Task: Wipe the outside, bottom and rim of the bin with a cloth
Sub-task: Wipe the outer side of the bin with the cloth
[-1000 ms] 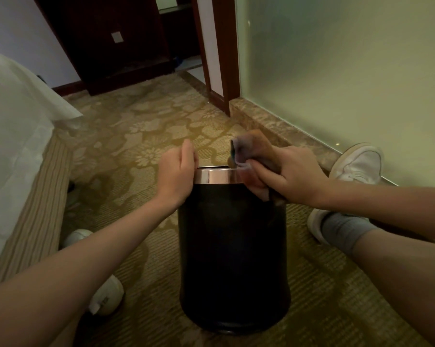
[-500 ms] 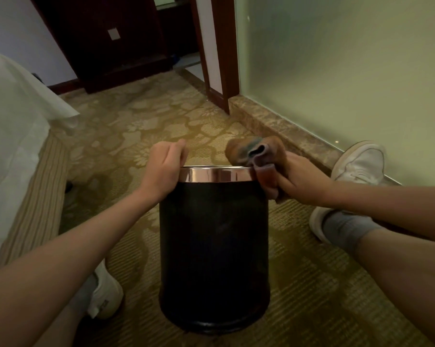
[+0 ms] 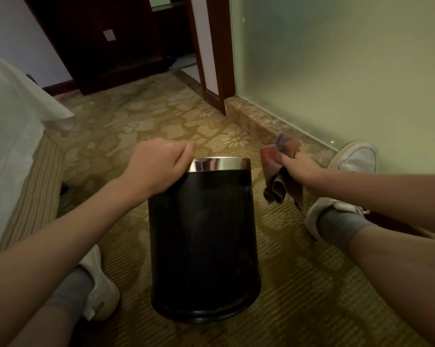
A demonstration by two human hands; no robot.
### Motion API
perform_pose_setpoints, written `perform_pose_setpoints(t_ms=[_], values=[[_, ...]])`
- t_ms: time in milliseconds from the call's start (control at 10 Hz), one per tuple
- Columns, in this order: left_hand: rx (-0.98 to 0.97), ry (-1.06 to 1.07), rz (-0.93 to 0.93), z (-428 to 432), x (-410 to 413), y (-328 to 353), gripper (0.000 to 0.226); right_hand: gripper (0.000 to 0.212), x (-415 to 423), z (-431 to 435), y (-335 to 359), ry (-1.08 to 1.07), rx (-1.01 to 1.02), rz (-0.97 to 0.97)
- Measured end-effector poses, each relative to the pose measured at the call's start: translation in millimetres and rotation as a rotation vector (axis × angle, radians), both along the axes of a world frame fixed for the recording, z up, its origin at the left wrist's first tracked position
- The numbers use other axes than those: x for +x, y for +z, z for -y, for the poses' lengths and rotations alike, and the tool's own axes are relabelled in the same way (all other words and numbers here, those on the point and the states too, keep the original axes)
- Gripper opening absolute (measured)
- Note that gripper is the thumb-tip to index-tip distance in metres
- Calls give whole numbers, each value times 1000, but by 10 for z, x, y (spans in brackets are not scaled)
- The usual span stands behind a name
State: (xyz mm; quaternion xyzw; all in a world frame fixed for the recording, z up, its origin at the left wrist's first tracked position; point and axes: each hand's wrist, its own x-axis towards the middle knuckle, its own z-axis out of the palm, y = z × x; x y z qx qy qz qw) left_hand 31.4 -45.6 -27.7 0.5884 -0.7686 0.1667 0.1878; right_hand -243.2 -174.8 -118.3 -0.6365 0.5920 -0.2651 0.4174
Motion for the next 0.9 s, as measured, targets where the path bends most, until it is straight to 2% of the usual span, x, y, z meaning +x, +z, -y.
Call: perform_pose_setpoints(t_ms=[100,200,400,500,600,700,800,900], values=[[112,66,-57,67,-383,-42,56,44,6,-16,46,-20,-13,-51],[77,131,-60,109,-451,-123,50,50,4,-31,42,-10,25,-27],[282,141,-293,177,-167,-34,47,52,174,-317,-29,22,15,103],[376,122,-328,185,-92,5,45,57,630,-535,281,13,-90,174],[380,122,-346,187,-103,1,47,61,863,-716,350,-60,-192,108],[350,133,-367,175,-84,-24,47,53,847,-1194,-76,-103,-179,94],[365,118,-355,164,-52,-41,48,46,741,-1244,-249,-287,101,183],[378,75,-352,165,9,-54,40,39,705,-1213,-414,-17,174,-113]])
